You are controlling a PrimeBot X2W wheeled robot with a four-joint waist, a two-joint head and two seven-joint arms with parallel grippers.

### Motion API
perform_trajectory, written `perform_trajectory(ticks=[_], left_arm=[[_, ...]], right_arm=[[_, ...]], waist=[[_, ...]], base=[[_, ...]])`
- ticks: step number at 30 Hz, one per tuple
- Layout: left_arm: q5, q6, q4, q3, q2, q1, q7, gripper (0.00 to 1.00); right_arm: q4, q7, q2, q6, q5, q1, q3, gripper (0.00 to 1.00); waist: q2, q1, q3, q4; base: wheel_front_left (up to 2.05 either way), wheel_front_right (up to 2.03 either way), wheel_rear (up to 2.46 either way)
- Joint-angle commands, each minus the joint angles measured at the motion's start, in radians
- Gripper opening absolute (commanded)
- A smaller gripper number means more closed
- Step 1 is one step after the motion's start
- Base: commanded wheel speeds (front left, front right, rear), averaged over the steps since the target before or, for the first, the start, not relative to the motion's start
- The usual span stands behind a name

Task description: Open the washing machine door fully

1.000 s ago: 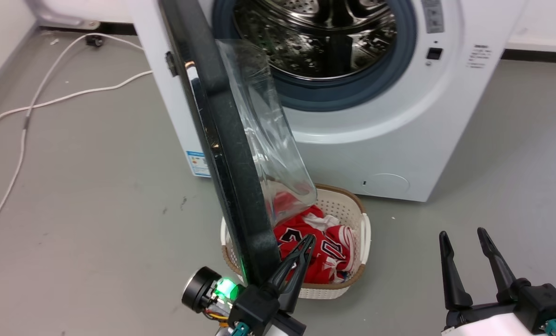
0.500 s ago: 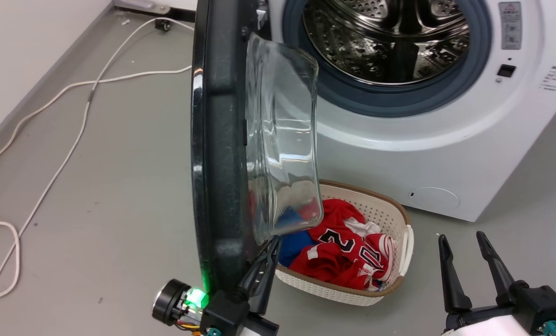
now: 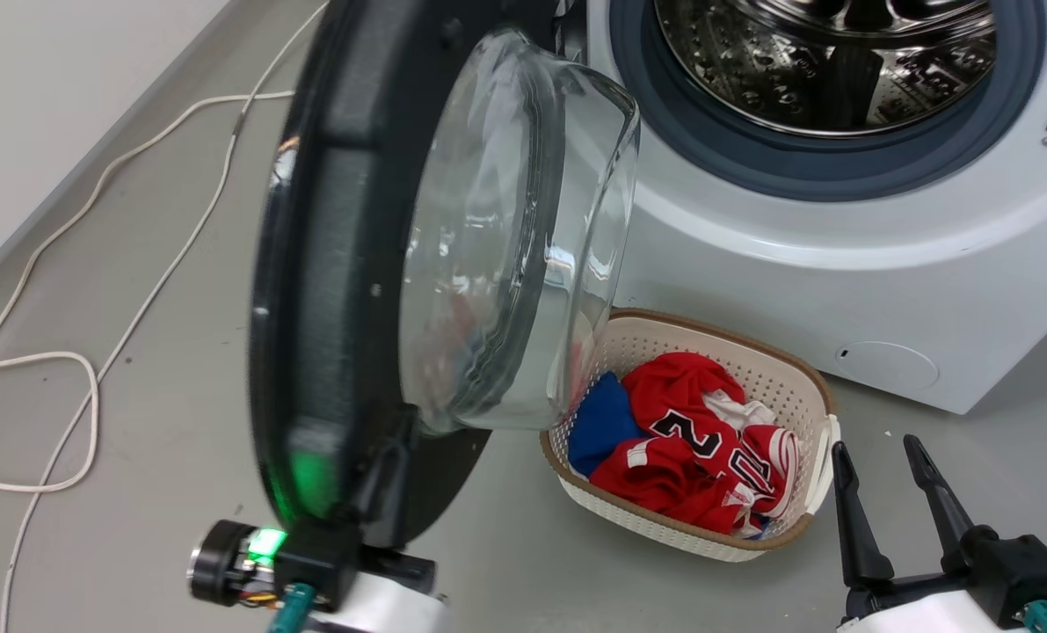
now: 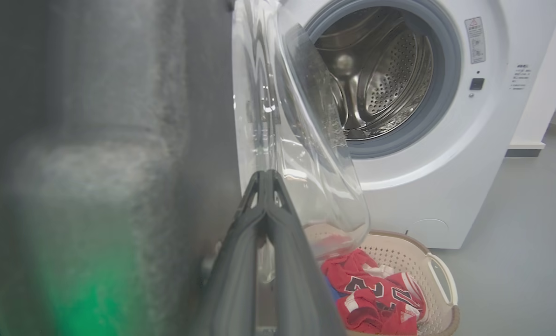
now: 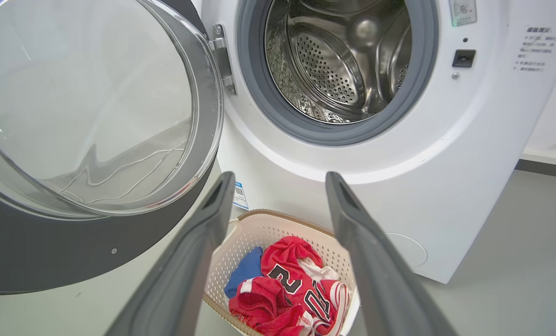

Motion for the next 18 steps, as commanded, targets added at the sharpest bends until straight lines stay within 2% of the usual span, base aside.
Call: perform_trajectory(ticks=[1, 9, 17, 18], left_arm=[[-0.019, 0.013, -0.001, 0.052, 0.007, 0.005, 0.003, 0.00], [-0.066, 0.002, 0.008, 0.231, 0.003, -0.030, 0.002, 0.00], [-0.084, -0.017, 0.082, 0.429, 0.013, -0.115, 0.002, 0.00], [-0.084, -0.017, 0.082, 0.429, 0.013, -0.115, 0.002, 0.00]], right_arm=[[0.001, -0.002, 0.002, 0.000, -0.007, -0.015, -0.004, 1.00], [0.003, -0.002, 0.002, 0.000, -0.026, -0.043, 0.000, 1.00], [0.003, -0.002, 0.002, 0.000, -0.045, -0.052, -0.003, 1.00], [0.003, -0.002, 0.002, 0.000, -0.045, -0.052, -0.003, 1.00]], waist=[[0.0000, 0.0000, 0.014, 0.013], [0.0000, 0.0000, 0.048, 0.014], [0.0000, 0.0000, 0.072, -0.015], [0.0000, 0.0000, 0.072, -0.015]], base=[[0.00, 0.00, 0.00], [0.00, 0.00, 0.00], [0.00, 0.00, 0.00], [0.00, 0.00, 0.00]])
